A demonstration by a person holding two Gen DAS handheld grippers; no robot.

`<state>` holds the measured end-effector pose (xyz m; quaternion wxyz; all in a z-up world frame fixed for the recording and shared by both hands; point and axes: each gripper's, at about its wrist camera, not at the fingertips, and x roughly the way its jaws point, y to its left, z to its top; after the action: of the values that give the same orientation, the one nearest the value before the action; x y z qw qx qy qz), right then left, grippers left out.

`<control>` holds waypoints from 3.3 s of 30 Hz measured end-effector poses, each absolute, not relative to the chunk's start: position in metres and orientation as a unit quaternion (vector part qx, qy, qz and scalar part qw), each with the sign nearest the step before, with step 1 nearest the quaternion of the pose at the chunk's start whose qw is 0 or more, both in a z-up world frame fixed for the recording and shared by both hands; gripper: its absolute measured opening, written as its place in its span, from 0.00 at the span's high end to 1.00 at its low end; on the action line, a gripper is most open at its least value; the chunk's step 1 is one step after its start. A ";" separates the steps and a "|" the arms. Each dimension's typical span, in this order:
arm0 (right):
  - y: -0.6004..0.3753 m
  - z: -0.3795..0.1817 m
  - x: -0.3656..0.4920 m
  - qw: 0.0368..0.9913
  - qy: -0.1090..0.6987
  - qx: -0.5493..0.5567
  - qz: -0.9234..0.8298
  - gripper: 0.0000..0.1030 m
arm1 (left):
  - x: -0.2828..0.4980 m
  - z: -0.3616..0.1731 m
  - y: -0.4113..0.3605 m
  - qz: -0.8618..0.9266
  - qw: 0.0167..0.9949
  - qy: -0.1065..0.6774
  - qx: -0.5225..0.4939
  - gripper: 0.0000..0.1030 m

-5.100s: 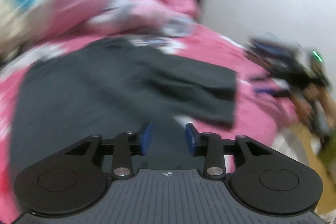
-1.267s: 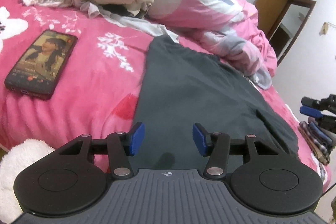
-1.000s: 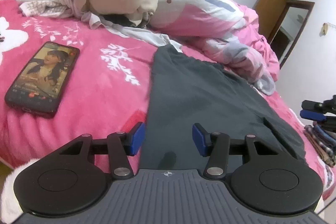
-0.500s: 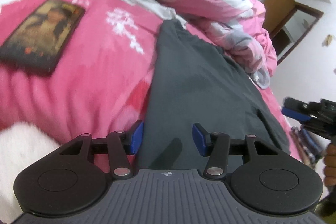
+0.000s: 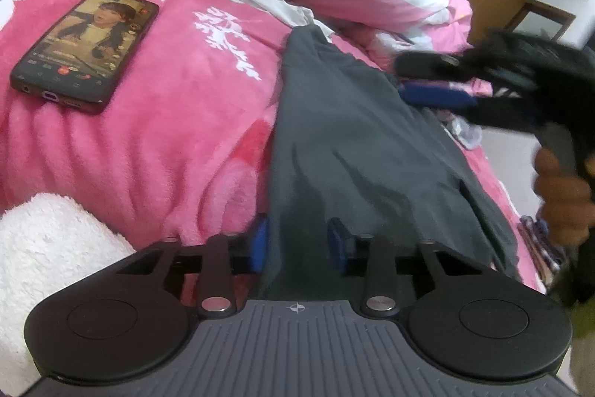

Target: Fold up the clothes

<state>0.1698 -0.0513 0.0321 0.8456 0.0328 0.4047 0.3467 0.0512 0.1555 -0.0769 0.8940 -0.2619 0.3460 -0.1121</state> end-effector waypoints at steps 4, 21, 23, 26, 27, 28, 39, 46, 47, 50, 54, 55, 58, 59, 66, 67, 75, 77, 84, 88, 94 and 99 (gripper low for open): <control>-0.014 0.022 0.193 0.844 0.413 -0.015 0.343 0.52 | 0.048 -0.074 0.155 -0.112 0.895 0.335 -0.271 0.93; 0.050 -0.029 0.238 0.822 0.422 -0.232 0.305 0.96 | 0.044 -0.057 0.136 -0.177 0.906 0.263 -0.280 1.00; 0.044 -0.022 0.237 0.831 0.407 -0.226 0.305 0.98 | 0.048 -0.055 0.136 -0.181 0.903 0.263 -0.288 1.00; 0.034 -0.007 0.239 0.844 0.388 -0.208 0.306 0.98 | 0.052 -0.049 0.134 -0.190 0.900 0.258 -0.295 1.00; 0.032 -0.003 0.240 0.846 0.383 -0.205 0.308 0.98 | 0.053 -0.047 0.132 -0.194 0.900 0.255 -0.295 1.00; 0.029 0.003 0.241 0.850 0.376 -0.203 0.308 0.98 | 0.055 -0.044 0.131 -0.198 0.900 0.253 -0.296 1.00; -0.025 0.046 0.268 0.883 0.323 -0.210 0.269 0.98 | 0.102 -0.017 0.091 -0.251 0.883 0.245 -0.312 1.00; -0.093 0.063 0.306 0.908 0.305 -0.167 0.234 0.98 | 0.152 0.002 0.037 -0.291 0.873 0.251 -0.300 1.00; -0.105 0.064 0.311 0.911 0.304 -0.158 0.229 0.98 | 0.159 0.003 0.029 -0.297 0.871 0.253 -0.297 1.00; -0.144 0.067 0.329 0.921 0.301 -0.127 0.214 0.98 | 0.183 0.007 -0.004 -0.317 0.864 0.269 -0.285 1.00; -0.206 0.065 0.352 0.933 0.295 -0.084 0.189 0.98 | 0.209 0.009 -0.052 -0.345 0.855 0.286 -0.261 1.00; -0.223 0.064 0.357 0.935 0.295 -0.071 0.181 0.98 | 0.215 0.008 -0.065 -0.352 0.853 0.290 -0.254 1.00; -0.275 0.053 0.370 0.941 0.299 -0.038 0.157 0.98 | 0.233 0.003 -0.105 -0.372 0.846 0.305 -0.231 1.00; -0.292 0.047 0.374 0.941 0.302 -0.028 0.148 0.98 | 0.237 -0.002 -0.117 -0.375 0.842 0.315 -0.226 1.00; -0.384 -0.016 0.396 0.930 0.346 0.062 0.109 0.98 | 0.264 -0.036 -0.175 -0.382 0.820 0.380 -0.193 1.00; -0.394 -0.027 0.399 0.926 0.353 0.076 0.105 0.96 | 0.265 -0.035 -0.175 -0.383 0.818 0.384 -0.190 1.00; -0.478 -0.026 0.330 0.908 0.308 0.264 0.101 0.50 | 0.276 -0.015 -0.180 -0.403 0.791 0.423 -0.181 1.00; -0.500 -0.022 0.294 0.909 0.294 0.280 0.093 0.50 | 0.283 -0.009 -0.189 -0.409 0.779 0.439 -0.180 1.00; -0.541 -0.044 0.154 0.869 0.241 0.419 0.102 0.50 | 0.312 -0.010 -0.258 -0.424 0.726 0.507 -0.188 1.00; -0.550 -0.065 0.094 0.865 0.203 0.454 0.064 0.50 | 0.324 -0.031 -0.303 -0.419 0.719 0.518 -0.198 1.00; -0.570 -0.089 0.059 0.851 0.188 0.489 0.037 0.51 | 0.323 -0.069 -0.318 -0.412 0.719 0.514 -0.223 0.81; -0.567 -0.072 0.070 0.883 0.198 0.425 0.034 0.50 | 0.313 -0.044 -0.292 -0.430 0.724 0.463 -0.277 0.60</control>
<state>0.0702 -0.5670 -0.0724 0.8828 0.4247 0.1977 0.0340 0.3133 -0.2920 -0.0435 0.7239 -0.2766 0.4635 -0.4297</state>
